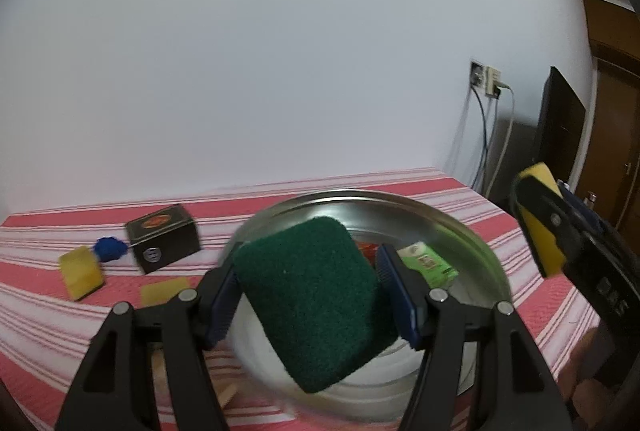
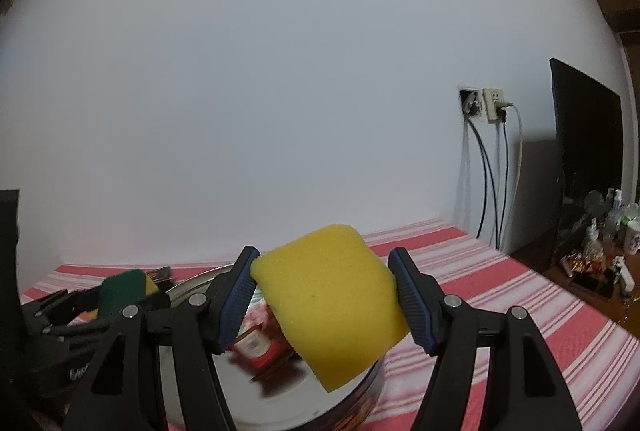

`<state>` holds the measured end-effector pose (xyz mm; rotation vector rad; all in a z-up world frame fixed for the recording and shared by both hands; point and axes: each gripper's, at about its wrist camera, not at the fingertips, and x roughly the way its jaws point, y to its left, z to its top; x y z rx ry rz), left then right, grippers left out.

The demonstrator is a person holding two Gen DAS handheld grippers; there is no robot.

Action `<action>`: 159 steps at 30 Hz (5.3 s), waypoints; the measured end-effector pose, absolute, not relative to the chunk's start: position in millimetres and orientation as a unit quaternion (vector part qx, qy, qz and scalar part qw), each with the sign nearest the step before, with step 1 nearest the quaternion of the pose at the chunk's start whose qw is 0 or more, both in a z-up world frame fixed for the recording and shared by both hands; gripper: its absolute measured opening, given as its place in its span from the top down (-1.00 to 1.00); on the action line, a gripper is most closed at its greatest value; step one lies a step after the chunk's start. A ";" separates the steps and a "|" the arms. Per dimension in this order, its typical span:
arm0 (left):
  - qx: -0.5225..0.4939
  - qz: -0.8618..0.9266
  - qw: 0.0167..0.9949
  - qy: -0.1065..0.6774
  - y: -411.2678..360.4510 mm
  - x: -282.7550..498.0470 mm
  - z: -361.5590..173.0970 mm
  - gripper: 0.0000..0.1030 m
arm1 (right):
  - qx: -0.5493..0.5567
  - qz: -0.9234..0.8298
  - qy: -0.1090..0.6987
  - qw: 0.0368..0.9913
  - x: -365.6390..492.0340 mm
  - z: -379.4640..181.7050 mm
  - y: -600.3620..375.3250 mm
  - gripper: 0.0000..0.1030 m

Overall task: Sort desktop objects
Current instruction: 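Lift both sponges and carry them over the silver tin bowl, then open both tools to drop the sponges into the bowl, then move both tools back toward the remaining items beside the bowl, then grasp the black fuzzy scrubber with the left tool while the right tool grasps the beige packet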

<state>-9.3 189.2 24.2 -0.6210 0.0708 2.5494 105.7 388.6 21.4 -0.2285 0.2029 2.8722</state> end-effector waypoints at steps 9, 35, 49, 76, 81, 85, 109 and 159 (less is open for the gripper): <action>-0.275 0.922 0.273 0.026 228.4 -28.7 13.2 -0.26 | -0.103 0.981 0.069 0.151 58.1 30.7 413.6 -0.34; -0.296 0.915 0.271 0.047 251.5 -33.8 7.8 -0.99 | -0.068 0.970 0.168 0.165 76.4 1.4 436.0 -0.87; -0.172 0.956 0.236 0.009 211.1 -15.7 28.8 -0.99 | 0.025 0.968 0.140 0.206 118.6 11.3 408.6 -0.99; -0.132 0.983 0.121 0.026 151.3 -13.3 12.1 -0.99 | 0.013 0.976 0.118 0.181 127.7 13.8 367.3 -0.99; -0.157 0.981 0.117 -0.001 136.2 -19.4 9.5 -0.99 | -0.006 0.976 0.137 0.170 125.9 13.0 361.6 -0.99; -0.166 0.979 0.116 0.009 121.8 -18.9 9.1 -0.99 | -0.022 0.979 0.144 0.146 126.5 13.4 348.2 -0.99; -0.316 0.947 -0.004 -0.049 -7.4 -94.0 -19.0 -0.99 | -0.148 0.985 0.052 -0.068 75.5 -3.5 219.6 -0.99; -0.276 0.954 0.092 -0.069 -28.4 -92.2 -8.6 -0.96 | -0.374 0.903 -0.014 -0.212 3.0 -55.1 152.4 -0.03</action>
